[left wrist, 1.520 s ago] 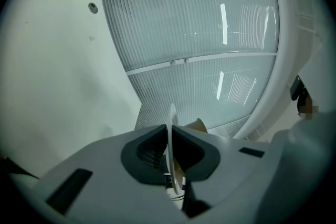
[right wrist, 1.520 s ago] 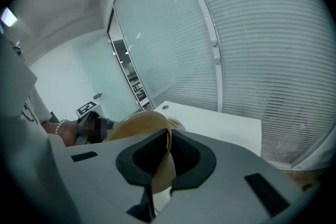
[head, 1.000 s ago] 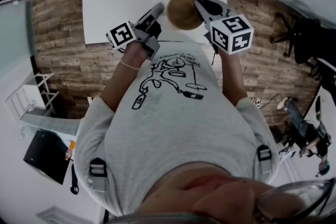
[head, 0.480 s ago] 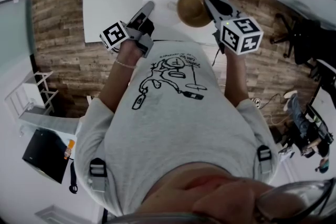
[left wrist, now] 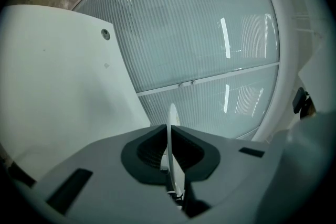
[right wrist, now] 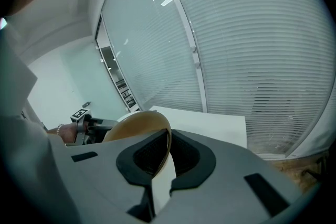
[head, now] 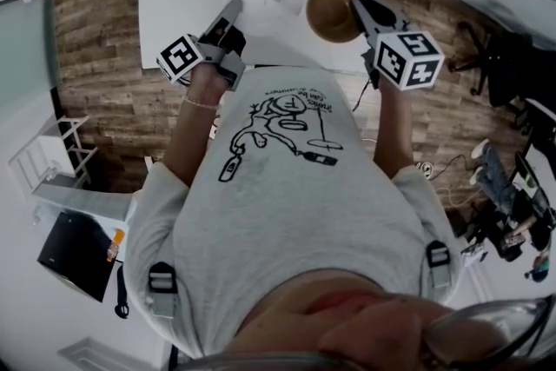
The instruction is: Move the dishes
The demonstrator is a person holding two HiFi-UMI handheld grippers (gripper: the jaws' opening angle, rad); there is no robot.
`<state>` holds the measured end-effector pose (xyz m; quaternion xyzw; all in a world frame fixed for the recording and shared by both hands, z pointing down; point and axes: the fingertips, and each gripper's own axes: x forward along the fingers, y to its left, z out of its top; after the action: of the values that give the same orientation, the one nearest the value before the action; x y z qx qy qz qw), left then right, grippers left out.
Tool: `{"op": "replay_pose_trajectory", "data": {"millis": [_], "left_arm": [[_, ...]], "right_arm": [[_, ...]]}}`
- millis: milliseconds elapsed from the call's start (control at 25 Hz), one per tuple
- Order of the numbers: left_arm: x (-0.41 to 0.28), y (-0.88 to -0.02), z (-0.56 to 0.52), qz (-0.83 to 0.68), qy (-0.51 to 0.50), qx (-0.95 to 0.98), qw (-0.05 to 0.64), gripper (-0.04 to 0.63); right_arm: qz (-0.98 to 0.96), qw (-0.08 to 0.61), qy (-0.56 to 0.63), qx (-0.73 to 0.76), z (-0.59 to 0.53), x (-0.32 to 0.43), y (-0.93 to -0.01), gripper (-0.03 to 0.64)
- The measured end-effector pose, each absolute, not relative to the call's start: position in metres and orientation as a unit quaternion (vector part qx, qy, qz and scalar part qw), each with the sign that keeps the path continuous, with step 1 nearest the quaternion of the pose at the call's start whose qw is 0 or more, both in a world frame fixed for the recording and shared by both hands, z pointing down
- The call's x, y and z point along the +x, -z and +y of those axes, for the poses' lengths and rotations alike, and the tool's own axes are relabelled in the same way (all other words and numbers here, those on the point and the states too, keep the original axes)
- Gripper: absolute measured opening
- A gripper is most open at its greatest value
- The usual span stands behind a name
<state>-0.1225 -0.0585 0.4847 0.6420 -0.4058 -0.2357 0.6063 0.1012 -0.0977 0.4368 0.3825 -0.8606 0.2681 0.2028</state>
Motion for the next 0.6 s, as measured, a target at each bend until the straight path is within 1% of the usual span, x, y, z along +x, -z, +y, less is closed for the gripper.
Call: {"op": "replay_pose_trajectory", "data": {"millis": [360,600], "left_arm": [[-0.144,-0.473,-0.067,-0.415,0.253,0.643,0.592,0.018],[-0.145,-0.473,-0.069,-0.414,0.251,0.646,0.590,0.018]], "right_arm": [[-0.833,0.180,-0.314,0.418,-0.094,0.105,-0.465,0.043],[-0.813,0.155,-0.337,0.449,-0.091,0.105,-0.493,0.043]]}}
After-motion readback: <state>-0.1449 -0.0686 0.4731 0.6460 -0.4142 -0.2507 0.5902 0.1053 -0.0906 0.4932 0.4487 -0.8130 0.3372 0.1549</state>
